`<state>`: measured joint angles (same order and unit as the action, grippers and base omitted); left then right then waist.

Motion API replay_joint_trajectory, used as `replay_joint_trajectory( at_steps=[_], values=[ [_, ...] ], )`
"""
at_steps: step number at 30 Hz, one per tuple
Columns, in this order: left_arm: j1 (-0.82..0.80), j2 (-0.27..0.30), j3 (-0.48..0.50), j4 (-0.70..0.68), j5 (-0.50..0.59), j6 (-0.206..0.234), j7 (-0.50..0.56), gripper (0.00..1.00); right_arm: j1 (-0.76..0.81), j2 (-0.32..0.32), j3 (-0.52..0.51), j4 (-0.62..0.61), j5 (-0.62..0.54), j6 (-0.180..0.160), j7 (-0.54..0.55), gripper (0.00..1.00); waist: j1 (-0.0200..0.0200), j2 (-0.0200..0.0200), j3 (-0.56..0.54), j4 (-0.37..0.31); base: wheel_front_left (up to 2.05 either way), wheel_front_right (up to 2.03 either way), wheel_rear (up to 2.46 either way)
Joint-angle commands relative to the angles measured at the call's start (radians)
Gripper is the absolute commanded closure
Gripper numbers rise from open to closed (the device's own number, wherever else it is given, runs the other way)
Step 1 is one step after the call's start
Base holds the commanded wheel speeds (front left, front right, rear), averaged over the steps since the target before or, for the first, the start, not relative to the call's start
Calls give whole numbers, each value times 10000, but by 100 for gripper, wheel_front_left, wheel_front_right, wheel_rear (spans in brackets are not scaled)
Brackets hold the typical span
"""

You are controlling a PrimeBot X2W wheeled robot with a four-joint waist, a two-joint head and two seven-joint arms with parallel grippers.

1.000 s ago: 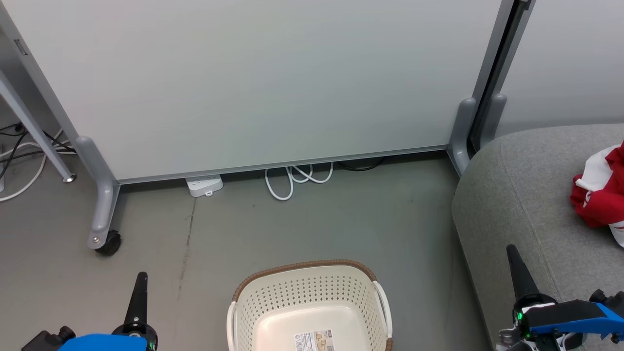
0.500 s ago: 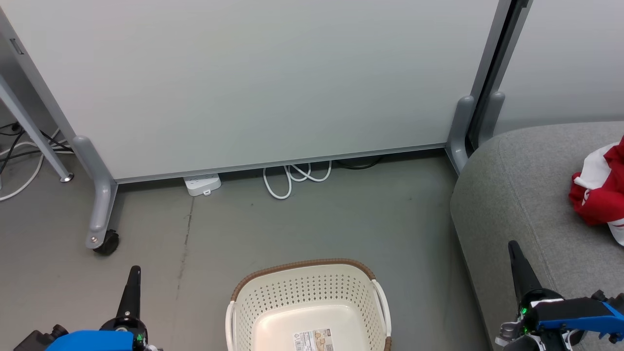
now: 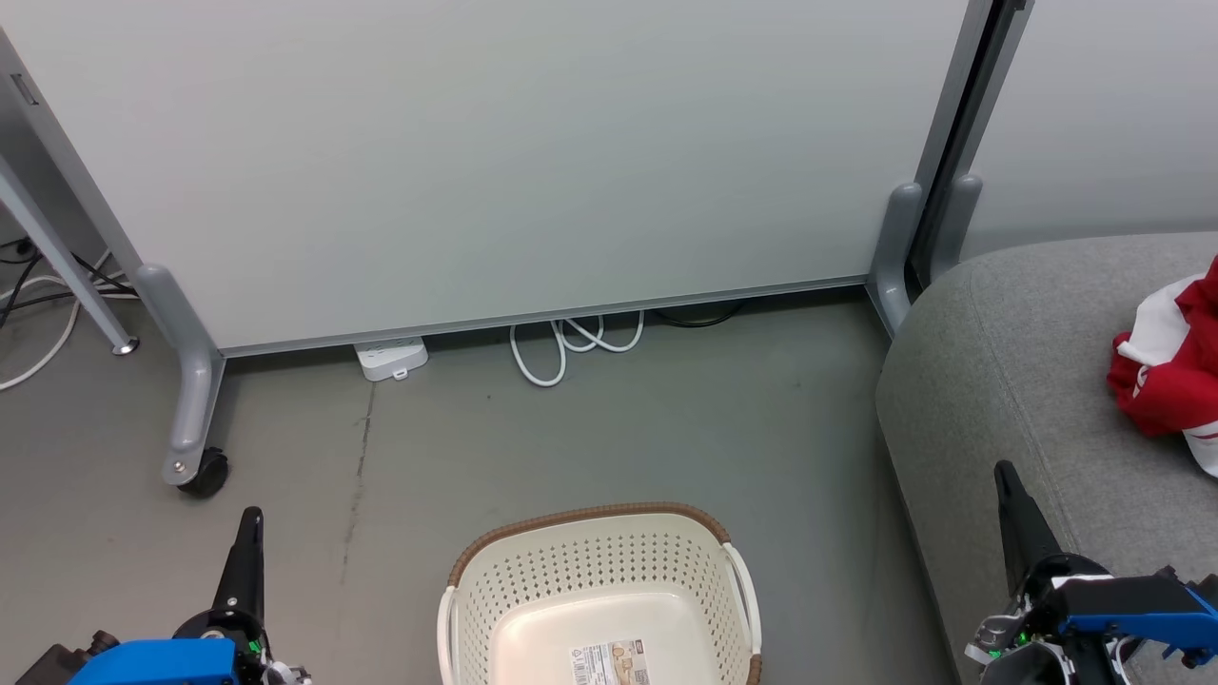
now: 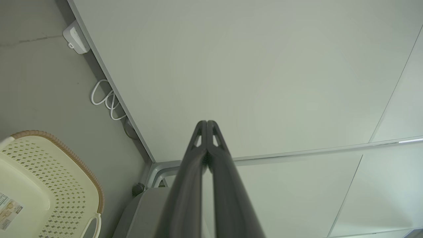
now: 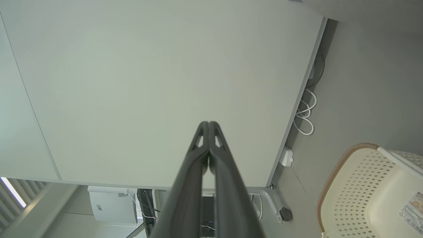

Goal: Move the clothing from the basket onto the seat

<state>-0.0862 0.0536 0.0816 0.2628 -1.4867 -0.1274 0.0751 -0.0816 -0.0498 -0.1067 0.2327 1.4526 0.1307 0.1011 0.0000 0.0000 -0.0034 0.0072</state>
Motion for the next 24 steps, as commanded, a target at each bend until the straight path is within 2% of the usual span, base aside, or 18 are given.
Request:
replay_joint_trajectory(
  at_steps=[1,20,24],
  values=[
    [-216,32,83,-81,-228,-51,81,100,-198,-10,-41,10,300,1,43,100,0,0,7,-8,0,0,0],
    [-283,-5,350,-208,-1315,-60,403,100,-330,-9,-90,139,1661,0,153,100,0,0,65,-72,0,0,0],
    [-282,-6,340,-202,-1283,-60,404,100,-329,-8,-87,138,1617,0,143,100,0,0,65,-72,0,0,0]
  ],
)
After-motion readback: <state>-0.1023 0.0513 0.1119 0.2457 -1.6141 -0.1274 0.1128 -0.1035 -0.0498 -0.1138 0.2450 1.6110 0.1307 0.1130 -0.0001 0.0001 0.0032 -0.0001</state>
